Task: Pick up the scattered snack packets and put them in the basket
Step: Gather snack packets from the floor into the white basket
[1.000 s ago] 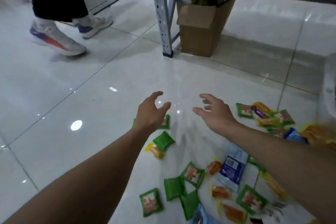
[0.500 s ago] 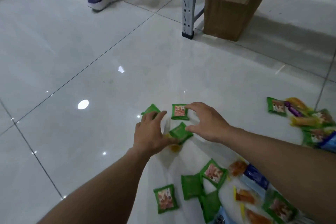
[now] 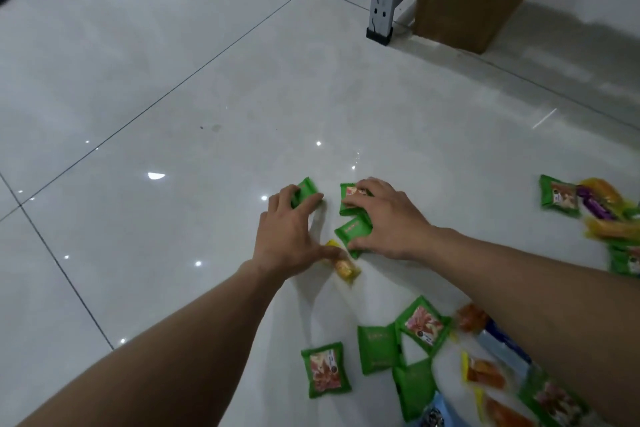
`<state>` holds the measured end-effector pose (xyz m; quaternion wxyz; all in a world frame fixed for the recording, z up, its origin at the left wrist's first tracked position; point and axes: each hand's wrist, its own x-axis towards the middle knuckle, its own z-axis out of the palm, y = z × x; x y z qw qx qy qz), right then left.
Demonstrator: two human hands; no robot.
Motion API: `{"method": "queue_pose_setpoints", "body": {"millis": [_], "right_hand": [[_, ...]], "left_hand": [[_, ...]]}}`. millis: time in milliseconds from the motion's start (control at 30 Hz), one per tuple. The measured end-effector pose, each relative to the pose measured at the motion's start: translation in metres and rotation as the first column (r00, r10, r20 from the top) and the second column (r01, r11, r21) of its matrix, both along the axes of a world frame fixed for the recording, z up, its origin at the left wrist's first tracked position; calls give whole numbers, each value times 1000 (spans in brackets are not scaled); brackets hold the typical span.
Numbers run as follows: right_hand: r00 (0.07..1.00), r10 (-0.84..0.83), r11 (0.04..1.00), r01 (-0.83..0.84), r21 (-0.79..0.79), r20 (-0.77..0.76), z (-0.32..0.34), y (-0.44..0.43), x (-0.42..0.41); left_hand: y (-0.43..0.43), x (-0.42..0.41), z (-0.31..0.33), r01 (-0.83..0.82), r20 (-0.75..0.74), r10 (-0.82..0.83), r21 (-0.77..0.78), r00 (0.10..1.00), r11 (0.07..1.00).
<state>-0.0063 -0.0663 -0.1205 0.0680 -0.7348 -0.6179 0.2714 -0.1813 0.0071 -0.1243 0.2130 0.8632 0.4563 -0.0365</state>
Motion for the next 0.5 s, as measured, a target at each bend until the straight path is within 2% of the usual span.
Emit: {"method": "queue_pose_setpoints", "body": {"millis": [167,233,300,400,500], "right_hand": [[999,-38,999,37,26,22,0,-2,1],[998,-51,998,50,27,45,1,-3,2],[993,-116,993,116,36,-11,1,-5,3],[951,-252,967,256,-4,-177,1,-9,4],[926,-301,953,302,-32,-227,2,-12,4]], "left_hand": [[3,5,-2,15,-20,-14,57,1000,998],[3,6,-3,0,-28,1,33,1000,999],[4,7,-4,-26,-2,26,-19,1000,999],[6,10,-3,-56,58,56,3,997,998],[2,15,0,-127,98,129,-24,987,992]]}}
